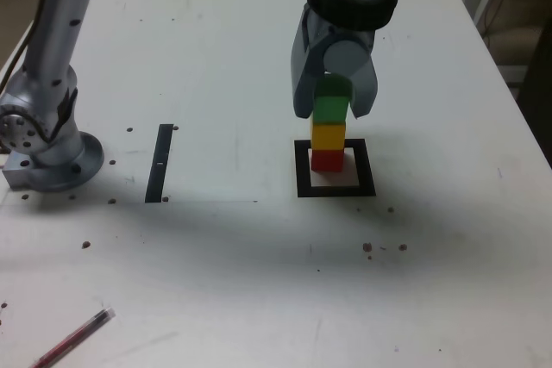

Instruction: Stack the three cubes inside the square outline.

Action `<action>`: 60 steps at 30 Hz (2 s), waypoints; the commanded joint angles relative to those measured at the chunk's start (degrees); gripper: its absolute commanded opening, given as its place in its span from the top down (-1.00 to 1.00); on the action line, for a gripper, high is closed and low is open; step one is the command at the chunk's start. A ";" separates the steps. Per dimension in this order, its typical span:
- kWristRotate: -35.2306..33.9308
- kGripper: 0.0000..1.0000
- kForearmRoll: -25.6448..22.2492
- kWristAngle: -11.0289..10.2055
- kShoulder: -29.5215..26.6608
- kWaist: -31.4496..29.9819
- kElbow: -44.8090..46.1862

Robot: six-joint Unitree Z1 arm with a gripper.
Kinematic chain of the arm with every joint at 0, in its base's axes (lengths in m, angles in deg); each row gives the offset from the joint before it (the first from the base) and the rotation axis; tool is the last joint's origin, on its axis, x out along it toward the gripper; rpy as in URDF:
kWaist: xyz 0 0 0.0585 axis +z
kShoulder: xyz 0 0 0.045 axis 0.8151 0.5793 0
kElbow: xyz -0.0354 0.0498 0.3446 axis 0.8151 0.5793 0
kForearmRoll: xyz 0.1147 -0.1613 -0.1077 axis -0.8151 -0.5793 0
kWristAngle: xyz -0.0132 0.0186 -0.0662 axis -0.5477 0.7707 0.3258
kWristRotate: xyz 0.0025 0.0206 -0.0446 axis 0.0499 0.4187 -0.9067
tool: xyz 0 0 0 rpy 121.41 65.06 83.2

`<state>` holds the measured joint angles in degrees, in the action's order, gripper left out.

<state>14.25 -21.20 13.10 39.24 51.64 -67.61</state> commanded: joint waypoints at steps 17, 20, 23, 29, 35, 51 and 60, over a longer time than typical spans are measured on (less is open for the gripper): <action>0.25 -0.87 -0.09 1.95 -1.87 0.06 2.07; 0.26 -0.99 -0.09 1.84 -2.53 0.06 2.14; 0.28 -0.99 -0.05 1.80 -3.31 0.06 2.02; 0.42 -0.99 0.02 1.76 -6.10 0.03 1.71; 0.32 -0.99 -0.16 1.56 -13.23 -0.68 1.34; 1.73 -0.99 3.75 0.14 -33.71 0.07 26.69; 4.21 -0.99 9.78 -1.96 -36.37 2.52 41.07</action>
<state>18.35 -12.03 11.32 3.39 54.11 -29.37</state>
